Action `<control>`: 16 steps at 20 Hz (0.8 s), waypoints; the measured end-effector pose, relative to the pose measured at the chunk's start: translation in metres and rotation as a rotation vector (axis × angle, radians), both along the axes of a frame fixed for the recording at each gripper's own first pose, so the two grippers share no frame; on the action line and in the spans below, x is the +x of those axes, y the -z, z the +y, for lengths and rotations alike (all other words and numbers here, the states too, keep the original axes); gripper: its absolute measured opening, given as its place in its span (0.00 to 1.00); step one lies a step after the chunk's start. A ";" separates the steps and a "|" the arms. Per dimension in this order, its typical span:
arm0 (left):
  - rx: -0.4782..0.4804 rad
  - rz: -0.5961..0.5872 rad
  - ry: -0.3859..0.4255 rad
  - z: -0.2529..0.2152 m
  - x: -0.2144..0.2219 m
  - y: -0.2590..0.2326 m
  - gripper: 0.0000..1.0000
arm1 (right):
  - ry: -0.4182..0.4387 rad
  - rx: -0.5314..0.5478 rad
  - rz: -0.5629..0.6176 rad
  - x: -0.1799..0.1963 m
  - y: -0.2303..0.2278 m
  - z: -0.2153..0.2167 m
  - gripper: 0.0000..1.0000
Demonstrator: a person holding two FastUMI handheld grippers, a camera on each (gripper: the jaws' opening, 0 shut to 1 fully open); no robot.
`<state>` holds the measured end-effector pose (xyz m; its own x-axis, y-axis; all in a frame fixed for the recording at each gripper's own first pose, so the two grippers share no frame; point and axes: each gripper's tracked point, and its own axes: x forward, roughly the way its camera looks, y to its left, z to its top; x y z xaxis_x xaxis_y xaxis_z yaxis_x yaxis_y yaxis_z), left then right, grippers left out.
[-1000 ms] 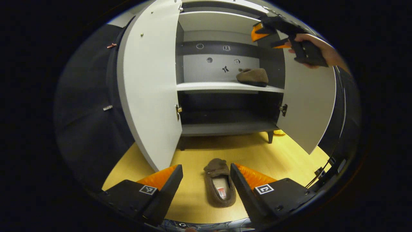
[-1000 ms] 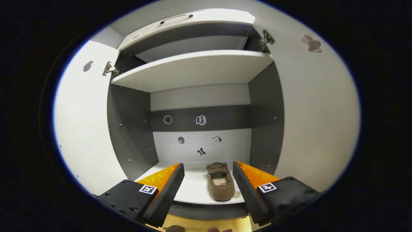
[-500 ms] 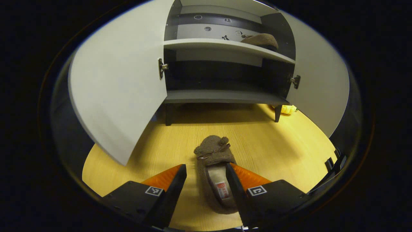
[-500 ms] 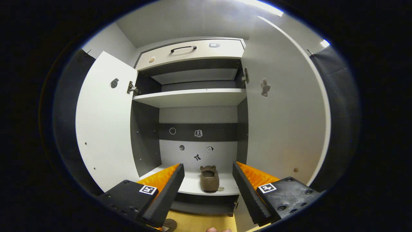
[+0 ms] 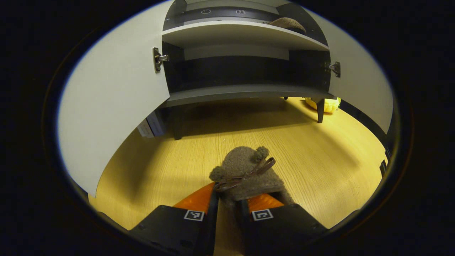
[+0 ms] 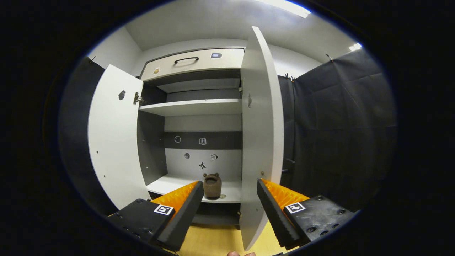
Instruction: Grab one shoe with the right hand and put it into the shoe cabinet, grab the other shoe with the left hand and put it into the shoe cabinet; then close the right door with the right hand and the left door with the left hand.
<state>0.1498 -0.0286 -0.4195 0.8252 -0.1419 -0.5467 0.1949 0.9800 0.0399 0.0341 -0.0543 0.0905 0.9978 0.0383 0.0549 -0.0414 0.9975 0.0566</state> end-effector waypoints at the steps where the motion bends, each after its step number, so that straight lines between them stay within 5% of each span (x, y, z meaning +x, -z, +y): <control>1: 0.016 0.000 -0.001 0.002 0.004 0.001 0.33 | -0.003 0.000 0.001 -0.002 0.002 -0.002 0.93; 6: 0.070 0.000 -0.010 0.006 0.007 -0.001 0.11 | -0.027 -0.013 -0.013 -0.018 -0.001 -0.005 0.92; 16: 0.075 -0.054 -0.053 -0.012 -0.016 -0.121 0.09 | -0.008 0.064 0.000 -0.040 -0.002 -0.043 0.97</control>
<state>0.1334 -0.0405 -0.2989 0.8590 -0.0577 -0.5087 0.1388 0.9827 0.1228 -0.0063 -0.0977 0.0929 0.9974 0.0430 0.0573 -0.0497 0.9915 0.1206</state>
